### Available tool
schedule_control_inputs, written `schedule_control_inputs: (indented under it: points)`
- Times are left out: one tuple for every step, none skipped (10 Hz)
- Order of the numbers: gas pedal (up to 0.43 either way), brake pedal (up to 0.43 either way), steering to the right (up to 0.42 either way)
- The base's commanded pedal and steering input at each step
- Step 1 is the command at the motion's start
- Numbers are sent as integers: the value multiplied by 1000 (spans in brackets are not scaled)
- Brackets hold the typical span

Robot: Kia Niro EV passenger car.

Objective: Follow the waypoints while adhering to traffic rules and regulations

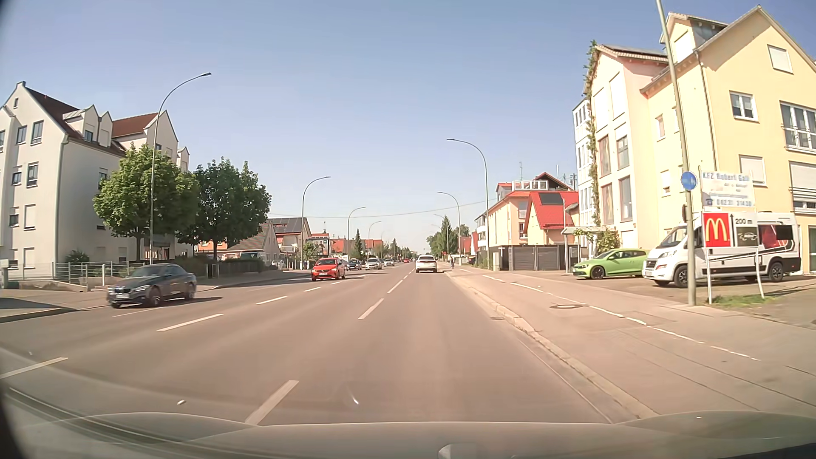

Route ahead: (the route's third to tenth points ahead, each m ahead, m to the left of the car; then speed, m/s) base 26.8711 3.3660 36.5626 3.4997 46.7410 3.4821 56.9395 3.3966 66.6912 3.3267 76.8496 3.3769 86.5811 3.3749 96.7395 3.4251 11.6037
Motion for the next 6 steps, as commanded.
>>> schedule_control_inputs:
  points:
    - [197,0,-5]
    - [197,0,-5]
    - [197,0,-5]
    - [197,0,-5]
    - [197,0,-5]
    - [197,0,-6]
